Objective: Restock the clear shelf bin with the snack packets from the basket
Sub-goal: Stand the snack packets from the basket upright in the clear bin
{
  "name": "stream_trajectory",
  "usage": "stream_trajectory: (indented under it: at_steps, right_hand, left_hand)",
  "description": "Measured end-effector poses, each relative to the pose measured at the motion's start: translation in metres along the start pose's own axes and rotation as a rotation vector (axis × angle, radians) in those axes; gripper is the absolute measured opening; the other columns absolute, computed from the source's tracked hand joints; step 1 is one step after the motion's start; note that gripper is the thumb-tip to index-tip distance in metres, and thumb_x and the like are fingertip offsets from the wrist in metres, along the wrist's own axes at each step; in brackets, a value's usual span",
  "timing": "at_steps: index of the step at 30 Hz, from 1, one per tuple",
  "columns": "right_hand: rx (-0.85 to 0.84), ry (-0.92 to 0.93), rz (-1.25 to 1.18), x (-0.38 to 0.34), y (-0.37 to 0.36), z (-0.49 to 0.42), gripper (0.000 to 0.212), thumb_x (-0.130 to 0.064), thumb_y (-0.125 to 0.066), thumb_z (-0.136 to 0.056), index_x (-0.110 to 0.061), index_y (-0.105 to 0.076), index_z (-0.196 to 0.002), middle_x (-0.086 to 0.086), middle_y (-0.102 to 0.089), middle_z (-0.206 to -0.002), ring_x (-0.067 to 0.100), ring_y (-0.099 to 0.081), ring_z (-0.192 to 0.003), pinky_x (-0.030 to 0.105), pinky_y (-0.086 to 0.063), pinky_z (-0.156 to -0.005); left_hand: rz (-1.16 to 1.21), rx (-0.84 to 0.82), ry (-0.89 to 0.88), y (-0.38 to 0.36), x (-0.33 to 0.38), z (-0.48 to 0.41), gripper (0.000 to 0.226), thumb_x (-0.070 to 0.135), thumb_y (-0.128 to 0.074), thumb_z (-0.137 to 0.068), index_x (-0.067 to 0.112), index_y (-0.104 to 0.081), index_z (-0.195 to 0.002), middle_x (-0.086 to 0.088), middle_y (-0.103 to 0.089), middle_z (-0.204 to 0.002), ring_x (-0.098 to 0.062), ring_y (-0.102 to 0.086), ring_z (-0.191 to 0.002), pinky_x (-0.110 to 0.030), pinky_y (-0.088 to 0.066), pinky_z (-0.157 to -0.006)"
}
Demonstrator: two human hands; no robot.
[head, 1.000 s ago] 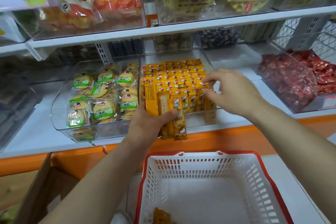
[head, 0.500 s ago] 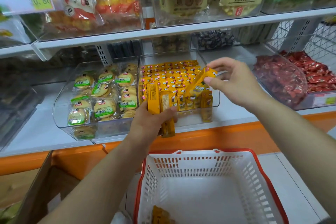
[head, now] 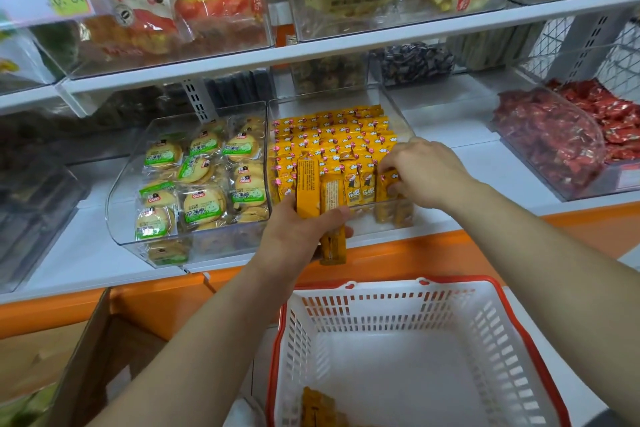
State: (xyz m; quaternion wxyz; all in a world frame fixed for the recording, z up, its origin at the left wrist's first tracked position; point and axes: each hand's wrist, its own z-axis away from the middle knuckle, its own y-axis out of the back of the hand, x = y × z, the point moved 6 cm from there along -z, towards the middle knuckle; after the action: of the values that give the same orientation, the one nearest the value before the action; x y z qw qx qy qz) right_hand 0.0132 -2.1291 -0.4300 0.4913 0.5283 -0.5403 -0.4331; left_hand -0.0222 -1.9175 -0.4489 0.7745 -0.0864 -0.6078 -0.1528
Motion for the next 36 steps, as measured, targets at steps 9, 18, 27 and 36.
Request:
stream_trajectory:
  at_steps: [9, 18, 27, 36]
  right_hand:
    - [0.221, -0.087, -0.149, 0.002, 0.036, 0.009, 0.03, -0.04, -0.066, -0.09, -0.029, -0.067, -0.118, -0.002, -0.064, -0.116, 0.024, -0.06, -0.108, 0.037, -0.049, -0.081]
    - [-0.186, -0.047, -1.265, -0.045, 0.02, 0.034, 0.029, -0.032, -0.062, -0.098, -0.031, -0.064, -0.127, -0.02, -0.068, -0.085, -0.009, -0.064, -0.074, 0.009, -0.045, -0.056]
    - [-0.018, -0.256, -0.902, -0.027, 0.021, 0.037, 0.067, -0.081, -0.058, -0.075, -0.018, -0.041, -0.059, 0.0, -0.036, -0.053, 0.013, -0.038, -0.047, 0.034, -0.033, -0.054]
    - [-0.196, -0.1, -1.733, -0.036, 0.022, 0.038, 0.032, -0.028, -0.07, -0.084, -0.011, -0.071, -0.11, 0.002, -0.073, -0.091, 0.016, -0.07, -0.083, 0.029, -0.057, -0.061]
  left_hand:
    - [0.085, -0.048, 0.01, -0.003, -0.005, -0.002, 0.027, 0.023, -0.071, -0.093, 0.021, -0.061, -0.118, -0.002, -0.08, -0.099, -0.022, -0.078, -0.091, -0.048, -0.061, -0.083]
    - [0.132, -0.142, -0.048, -0.017, 0.002, 0.006, 0.021, 0.021, -0.067, -0.096, 0.024, -0.066, -0.117, -0.009, -0.078, -0.107, -0.027, -0.076, -0.1, -0.046, -0.06, -0.083]
    - [0.166, -0.148, -0.051, -0.019, 0.003, 0.012, 0.024, 0.018, -0.069, -0.094, 0.018, -0.062, -0.117, -0.017, -0.075, -0.105, -0.033, -0.075, -0.097, -0.037, -0.062, -0.071]
    - [0.411, -0.092, 0.032, -0.007, 0.006, 0.008, 0.031, 0.017, -0.064, -0.096, 0.01, -0.059, -0.126, -0.015, -0.078, -0.101, -0.033, -0.078, -0.087, -0.03, -0.059, -0.057]
